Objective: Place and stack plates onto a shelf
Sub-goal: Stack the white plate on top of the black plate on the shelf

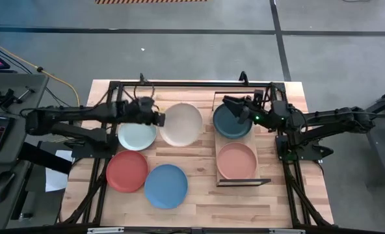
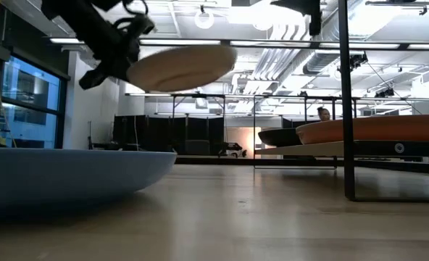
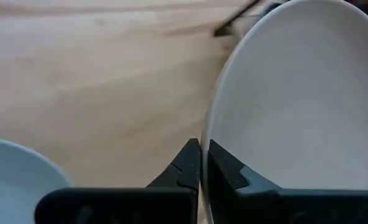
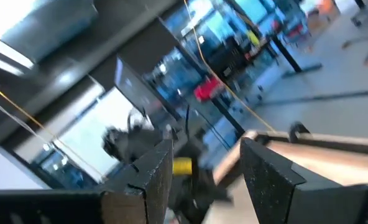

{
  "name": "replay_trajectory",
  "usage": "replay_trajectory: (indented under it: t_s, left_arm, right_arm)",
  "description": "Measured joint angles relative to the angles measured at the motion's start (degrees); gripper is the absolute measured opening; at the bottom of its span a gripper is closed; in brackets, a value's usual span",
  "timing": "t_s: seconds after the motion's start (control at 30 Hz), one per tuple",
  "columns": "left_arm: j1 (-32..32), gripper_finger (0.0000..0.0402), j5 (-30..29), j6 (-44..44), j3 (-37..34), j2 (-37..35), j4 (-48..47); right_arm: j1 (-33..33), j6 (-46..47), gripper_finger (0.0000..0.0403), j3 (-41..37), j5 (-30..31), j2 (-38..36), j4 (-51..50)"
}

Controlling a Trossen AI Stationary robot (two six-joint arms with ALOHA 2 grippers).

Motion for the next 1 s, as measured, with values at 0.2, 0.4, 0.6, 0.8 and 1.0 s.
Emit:
replay_trajectory:
  t_s: [0.2, 0.4, 0.6, 0.8, 1.0]
  left_arm:
    - [-8.31, 0.0001, -3.86, -8.70, 0.27, 8.20, 14.75]
    - [-8.30, 0.0001, -1.01, -5.81, 10.79, 20.81, 16.17]
    - [-4.65, 0.0000, -0.39, 4.68, 26.73, 32.41, 12.59]
    - [-0.09, 0.0000, 2.38, 8.36, 37.48, 42.43, 9.43]
    - [0.11, 0.0000, 2.43, 5.86, 40.73, 48.68, 10.86]
  right_arm:
    - [0.00, -6.09, 0.0169, 0.00, 0.43, -0.41, 9.83]
    - [0.00, -8.82, 0.0169, 0.00, 0.80, -1.92, 12.02]
    - [0.00, -8.92, 0.0169, 0.00, 0.78, -2.69, 12.07]
    - [0.00, -10.36, 0.0169, 0.00, 0.76, -2.82, 11.91]
    - [0.00, -10.39, 0.0169, 0.00, 0.73, -2.82, 11.38]
